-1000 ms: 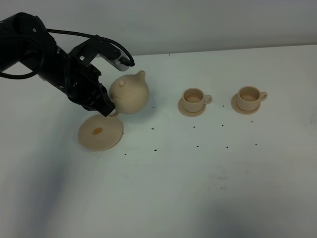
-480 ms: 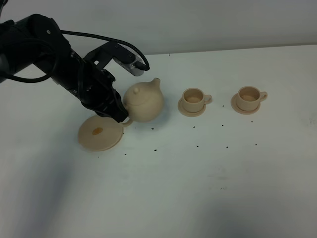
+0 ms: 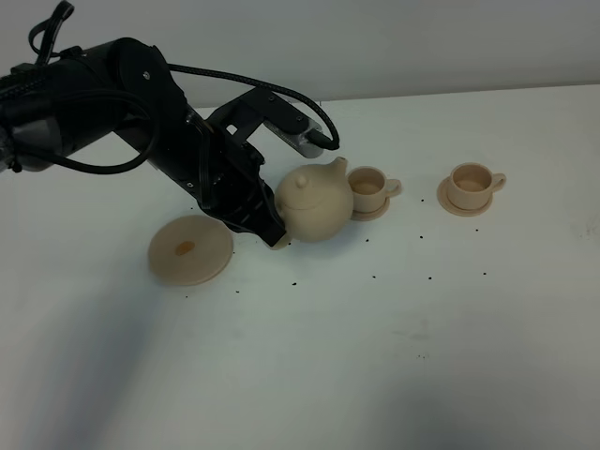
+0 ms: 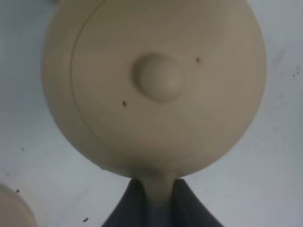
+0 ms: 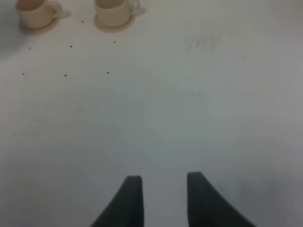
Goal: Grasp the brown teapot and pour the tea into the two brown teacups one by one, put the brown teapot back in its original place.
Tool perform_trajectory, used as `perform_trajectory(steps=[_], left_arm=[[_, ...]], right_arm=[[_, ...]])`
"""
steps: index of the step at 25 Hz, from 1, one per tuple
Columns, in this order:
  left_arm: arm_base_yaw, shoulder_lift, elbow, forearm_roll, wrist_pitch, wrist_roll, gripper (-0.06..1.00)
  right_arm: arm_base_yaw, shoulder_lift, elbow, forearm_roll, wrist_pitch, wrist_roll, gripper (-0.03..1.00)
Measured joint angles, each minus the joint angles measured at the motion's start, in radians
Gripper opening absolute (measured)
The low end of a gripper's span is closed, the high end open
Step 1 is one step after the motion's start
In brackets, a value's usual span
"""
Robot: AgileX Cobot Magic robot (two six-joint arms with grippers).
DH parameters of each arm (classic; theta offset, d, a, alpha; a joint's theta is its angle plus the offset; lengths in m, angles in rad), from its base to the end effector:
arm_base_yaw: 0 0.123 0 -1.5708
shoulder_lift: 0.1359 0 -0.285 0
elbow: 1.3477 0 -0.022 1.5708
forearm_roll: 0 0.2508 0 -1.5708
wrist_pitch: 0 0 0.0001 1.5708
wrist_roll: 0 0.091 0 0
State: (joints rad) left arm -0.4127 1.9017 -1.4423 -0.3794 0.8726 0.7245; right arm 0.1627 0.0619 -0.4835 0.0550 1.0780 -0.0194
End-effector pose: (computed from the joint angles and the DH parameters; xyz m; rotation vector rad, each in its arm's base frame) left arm 0.3567 -0.1844 0.2252 1.2437 2.4503 -0.3823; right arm 0.0046 0.0052 0.2714 -0.1953 2.1335 0.1509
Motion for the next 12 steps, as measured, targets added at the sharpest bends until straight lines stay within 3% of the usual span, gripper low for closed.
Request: perform_trajectory(steps=[12], left_arm=[[-0.126, 0.0, 0.0, 0.0, -0.034, -0.154, 0.12]], right_arm=[[0.0, 0.0, 0.0, 0.0, 0.0, 0.0, 0.24]])
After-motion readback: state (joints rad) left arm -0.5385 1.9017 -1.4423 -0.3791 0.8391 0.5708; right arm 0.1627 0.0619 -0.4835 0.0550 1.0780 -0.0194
